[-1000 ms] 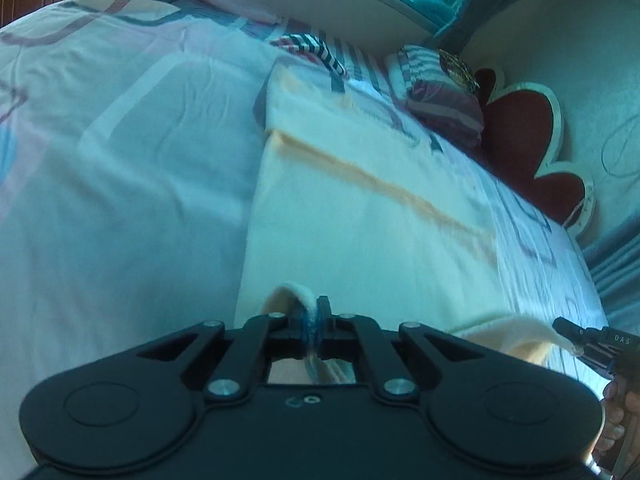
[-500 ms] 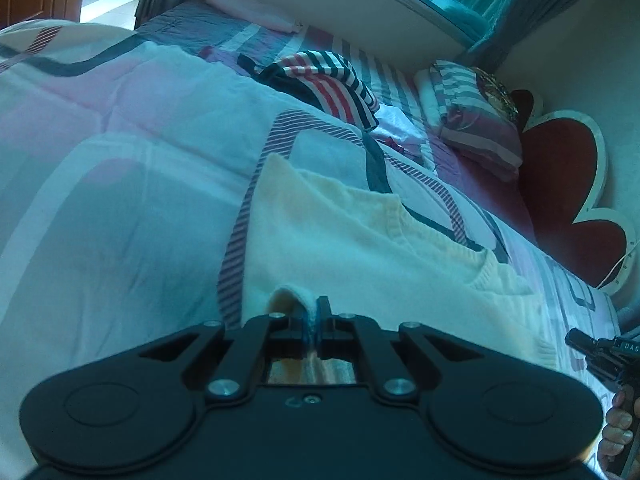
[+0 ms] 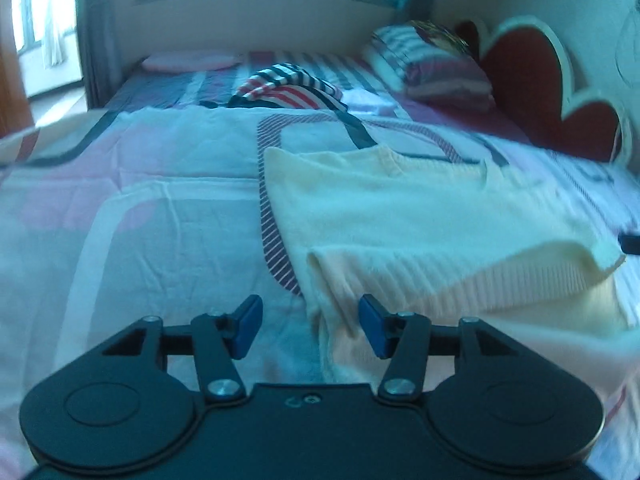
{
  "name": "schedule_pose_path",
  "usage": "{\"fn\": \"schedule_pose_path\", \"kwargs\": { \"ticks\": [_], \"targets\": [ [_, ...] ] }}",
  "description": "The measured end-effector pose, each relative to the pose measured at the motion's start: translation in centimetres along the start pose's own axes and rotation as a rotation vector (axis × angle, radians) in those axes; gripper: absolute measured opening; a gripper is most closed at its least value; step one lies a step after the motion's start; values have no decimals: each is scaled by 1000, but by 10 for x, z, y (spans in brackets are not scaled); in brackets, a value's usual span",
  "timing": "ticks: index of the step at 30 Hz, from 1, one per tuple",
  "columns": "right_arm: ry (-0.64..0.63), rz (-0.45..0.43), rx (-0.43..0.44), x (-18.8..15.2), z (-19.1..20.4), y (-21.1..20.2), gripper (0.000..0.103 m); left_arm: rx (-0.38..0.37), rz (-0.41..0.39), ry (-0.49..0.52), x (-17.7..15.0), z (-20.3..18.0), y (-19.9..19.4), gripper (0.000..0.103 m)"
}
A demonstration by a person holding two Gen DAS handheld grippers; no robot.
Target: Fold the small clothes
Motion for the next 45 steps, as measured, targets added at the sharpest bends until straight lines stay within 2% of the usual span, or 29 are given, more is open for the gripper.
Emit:
{"fn": "schedule_pose_path", "kwargs": {
  "ticks": [4,8,11,13,14,15,17,22,29,33,35,37,39,42,45],
  "targets": [
    [-42,37,-22,-9,12,5,55,1,13,11,-6,9,-10,50],
    [-54,65,-49,-19,15,7,55,30,74,71,-17,17,-4,44],
    [-100,79,-62,-16,19,19,55,44,75,170,-3,-1,12,43],
    [-135,70,-72,-7,24,36,55,84,51,223,13,-12,26,43],
    [-111,57,-84,0,20,45,54,74,36,213,20,-15,30,43],
    [-61,46,-84,7,14,50,49,56,29,192,24,-15,32,43],
    [11,30,-68,15,5,52,45,47,30,186,21,-14,32,43],
    [-22,26,-37,8,3,33,45,29,23,122,13,-1,25,46],
    [-122,120,6,-14,3,19,45,-12,1,152,11,-3,6,45],
    [-205,154,32,-15,9,34,45,-14,5,166,23,-12,16,44],
    [-255,121,-41,-6,12,51,45,10,5,168,34,-18,28,45],
    [-167,57,-97,9,1,59,45,23,-7,121,44,-16,35,45],
    [-65,28,-84,19,-14,56,45,5,-3,70,46,-8,37,43],
    [-77,16,-39,15,-19,37,45,-16,-18,86,39,-4,28,42],
    [-95,29,27,5,-16,28,45,-81,-22,97,35,-6,24,41]
  ]
}}
Point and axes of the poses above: each gripper's, at about its wrist camera, not at the fingertips, and y roughly the way its jaws point, z to its left, x to its top, the point moved 4 cm from there along y, roughly the way its jaws point, and after that the axes turned 2 degrees about -y, right-handed, at the moved point
